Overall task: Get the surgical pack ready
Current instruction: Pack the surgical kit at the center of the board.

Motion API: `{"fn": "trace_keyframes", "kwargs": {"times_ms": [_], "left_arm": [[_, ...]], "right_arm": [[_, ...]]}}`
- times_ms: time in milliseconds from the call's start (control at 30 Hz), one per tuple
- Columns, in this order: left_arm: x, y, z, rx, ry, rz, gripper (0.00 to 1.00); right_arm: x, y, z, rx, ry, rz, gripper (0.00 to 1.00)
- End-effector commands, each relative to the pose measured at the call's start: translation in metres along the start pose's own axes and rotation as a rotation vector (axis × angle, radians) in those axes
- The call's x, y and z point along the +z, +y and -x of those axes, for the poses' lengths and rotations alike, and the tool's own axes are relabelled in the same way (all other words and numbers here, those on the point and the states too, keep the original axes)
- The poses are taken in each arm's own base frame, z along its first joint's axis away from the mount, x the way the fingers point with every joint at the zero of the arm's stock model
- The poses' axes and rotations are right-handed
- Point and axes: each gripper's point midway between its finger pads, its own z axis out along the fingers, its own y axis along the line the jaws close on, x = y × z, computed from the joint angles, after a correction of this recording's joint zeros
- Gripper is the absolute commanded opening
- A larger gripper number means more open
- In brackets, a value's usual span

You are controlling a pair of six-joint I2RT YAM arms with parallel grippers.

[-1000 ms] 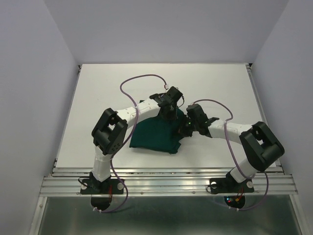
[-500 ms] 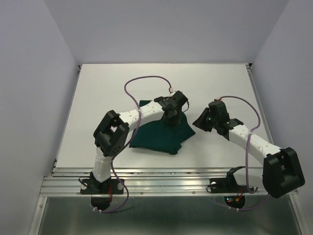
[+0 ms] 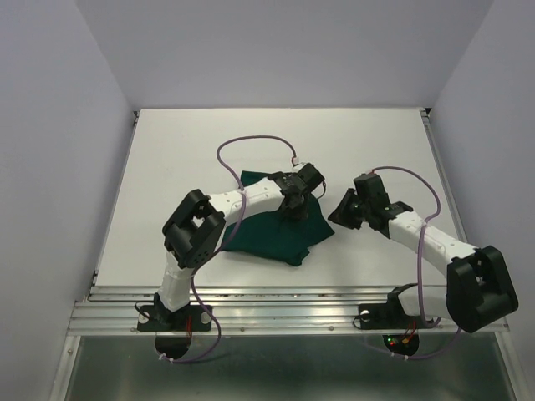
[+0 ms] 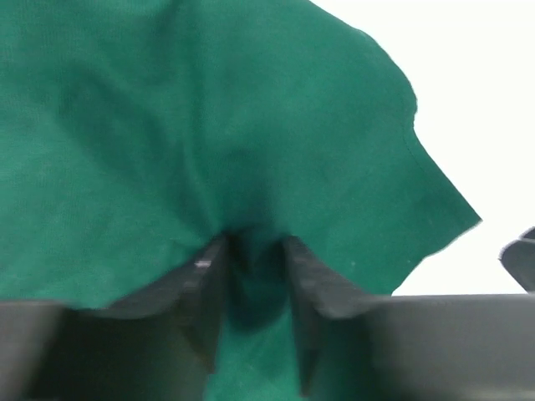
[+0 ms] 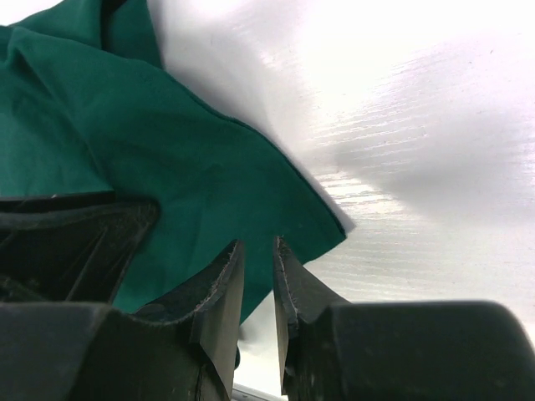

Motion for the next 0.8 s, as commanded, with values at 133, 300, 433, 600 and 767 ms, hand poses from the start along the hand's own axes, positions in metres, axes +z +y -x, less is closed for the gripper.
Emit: {"fn": "trace_keyframes", "kwargs": {"times_ms": [133,300,433,600,767], "left_arm": [[0.012,0.001,-0.023,0.048,0.081,0.034,0.00],[0.009,-0.002,-0.018,0.032,0.068,0.015,0.00],[-0.016,-0.003,0.005,-0.014,-0.016,-0.028,0.00],[-0.040,-0.008,0.027,-0.019,-0.095,-0.074,0.00],[-0.053,-0.014,0.036,-0.034,-0.118,-0.124,0.00]], "right_arm": [[0.001,0.023,0.000,-0.028,0.034,0.101,0.26],[0.010,0.038,0.001,-0.042,0.054,0.128,0.26],[0.020,0.042,-0.004,-0.033,0.076,0.142,0.26],[0.038,0.051,-0.016,-0.042,0.125,0.149,0.25],[0.052,0.060,-0.022,-0.048,0.149,0.167,0.25]]}}
